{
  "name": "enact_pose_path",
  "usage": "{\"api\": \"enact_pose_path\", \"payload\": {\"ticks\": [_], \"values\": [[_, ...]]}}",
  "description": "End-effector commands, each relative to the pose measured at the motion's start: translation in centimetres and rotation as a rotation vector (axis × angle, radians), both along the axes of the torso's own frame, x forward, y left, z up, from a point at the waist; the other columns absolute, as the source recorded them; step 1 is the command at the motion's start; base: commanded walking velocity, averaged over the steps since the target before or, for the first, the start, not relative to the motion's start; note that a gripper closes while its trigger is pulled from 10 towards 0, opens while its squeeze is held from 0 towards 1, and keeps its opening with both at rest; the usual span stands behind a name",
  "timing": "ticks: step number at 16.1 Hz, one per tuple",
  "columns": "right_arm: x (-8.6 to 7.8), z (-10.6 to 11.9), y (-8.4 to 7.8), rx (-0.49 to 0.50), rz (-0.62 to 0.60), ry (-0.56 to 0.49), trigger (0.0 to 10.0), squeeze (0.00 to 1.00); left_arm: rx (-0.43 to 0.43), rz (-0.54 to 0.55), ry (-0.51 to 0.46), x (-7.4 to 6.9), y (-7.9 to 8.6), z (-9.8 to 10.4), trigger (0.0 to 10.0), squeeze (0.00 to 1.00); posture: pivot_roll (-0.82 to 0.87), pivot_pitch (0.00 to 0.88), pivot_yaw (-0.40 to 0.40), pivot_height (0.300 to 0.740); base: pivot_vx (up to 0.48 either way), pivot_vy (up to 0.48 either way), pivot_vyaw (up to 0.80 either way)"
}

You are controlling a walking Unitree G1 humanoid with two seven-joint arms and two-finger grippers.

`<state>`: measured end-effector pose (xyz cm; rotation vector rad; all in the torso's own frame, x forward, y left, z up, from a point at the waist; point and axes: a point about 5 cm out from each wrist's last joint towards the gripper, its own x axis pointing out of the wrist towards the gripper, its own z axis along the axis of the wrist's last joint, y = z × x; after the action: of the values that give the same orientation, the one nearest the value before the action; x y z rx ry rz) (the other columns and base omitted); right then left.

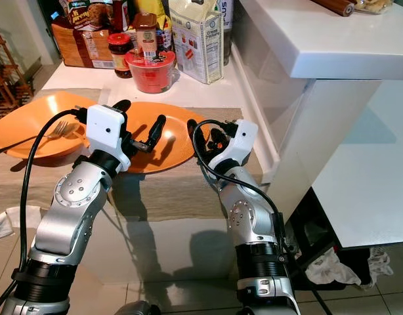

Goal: Setting the table

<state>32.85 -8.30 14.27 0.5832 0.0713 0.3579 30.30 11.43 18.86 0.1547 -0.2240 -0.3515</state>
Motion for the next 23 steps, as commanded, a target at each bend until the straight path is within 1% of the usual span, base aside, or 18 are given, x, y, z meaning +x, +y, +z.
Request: {"api": "enact_pose_path", "payload": {"ticks": [1, 2, 4, 5, 6, 11, 13, 14, 15, 17, 20, 21, 22, 23], "values": [[0.1, 0.9, 0.1, -0.030, -0.009, -0.029, 10.0, 0.00, 0.007, 0.004, -0.004, 0.0, 0.3, 0.2, 10.0, 0.00, 0.19, 0.000, -0.015, 0.740, 0.000, 0.000, 0.00], [0.0, 1.0, 0.0, -0.069, -0.014, -0.039, 10.0, 0.00, 0.007, 0.005, -0.003, -0.1, 0.2, 0.2, 10.0, 0.00, 0.19, 0.000, -0.016, 0.740, 0.000, 0.000, 0.00], [-0.1, 0.8, -0.1, -0.114, -0.018, -0.033, 10.0, 0.00, 0.004, 0.004, 0.000, -0.1, 0.2, 0.2, 10.0, 0.00, 0.18, 0.000, -0.017, 0.740, 0.000, 0.000, 0.00], [-0.3, 0.3, -0.2, -0.136, -0.024, 0.001, 10.0, 0.00, 0.002, 0.002, 0.003, -0.2, 0.1, 0.1, 10.0, 0.00, 0.18, 0.000, -0.017, 0.740, 0.000, 0.000, 0.00], [-0.4, -0.2, -0.2, -0.128, -0.029, 0.039, 10.0, 0.00, 0.001, 0.001, 0.005, -0.2, 0.0, 0.0, 10.0, 0.00, 0.18, 0.000, -0.016, 0.740, 0.000, 0.000, 0.00], [-0.6, -0.5, 0.3, -0.033, -0.020, 0.127, 10.0, 0.00, 0.004, 0.000, 0.010, -0.2, 0.0, 0.0, 10.0, 0.00, 0.18, 0.000, -0.017, 0.740, 0.000, 0.000, 0.00], [-0.6, -0.7, 0.5, 0.018, -0.018, 0.176, 10.0, 0.00, 0.005, 0.000, 0.010, -0.2, 0.1, 0.0, 10.0, 0.00, 0.18, 0.000, -0.016, 0.740, 0.000, 0.000, 0.00], [-0.5, -0.9, 0.9, 0.075, 0.002, 0.215, 10.0, 0.00, 0.006, -0.001, 0.011, -0.2, 0.1, 0.0, 10.0, 0.00, 0.18, 0.000, -0.015, 0.740, 0.000, 0.000, 0.00], [-0.4, -1.0, 1.1, 0.092, 0.016, 0.233, 10.0, 0.00, 0.006, -0.001, 0.012, -0.2, 0.1, 0.0, 10.0, 0.00, 0.18, 0.000, -0.014, 0.740, 0.000, 0.000, 0.00], [0.1, -1.0, 1.4, 0.059, 0.033, 0.238, 10.0, 0.00, 0.004, -0.001, 0.012, -0.2, 0.1, 0.0, 10.0, 0.00, 0.19, 0.000, -0.014, 0.740, 0.000, 0.000, 0.00], [1.0, -1.4, 1.5, -0.028, 0.059, 0.240, 10.0, 0.00, 0.001, 0.000, 0.016, -0.1, 0.0, 0.0, 10.0, 0.00, 0.19, 0.000, -0.016, 0.740, 0.000, 0.000, 0.00], [1.2, -1.6, 1.8, -0.058, 0.068, 0.246, 10.0, 0.00, -0.001, 0.002, 0.019, -0.1, 0.0, 0.0, 10.0, 0.00, 0.19, 0.000, -0.015, 0.740, 0.000, 0.000, 0.00], [1.3, -1.7, 2.0, -0.071, 0.070, 0.247, 10.0, 0.00, -0.002, 0.002, 0.020, -0.1, 0.0, 0.0, 10.0, 0.00, 0.19, 0.000, -0.016, 0.740, 0.000, 0.000, 0.00], [1.4, -1.8, 2.5, -0.075, 0.090, 0.254, 10.0, 0.00, -0.004, 0.001, 0.020, -0.1, -0.1, 0.0, 10.0, 0.00, 0.19, 0.000, -0.018, 0.740, 0.000, 0.000, 0.00]]}}
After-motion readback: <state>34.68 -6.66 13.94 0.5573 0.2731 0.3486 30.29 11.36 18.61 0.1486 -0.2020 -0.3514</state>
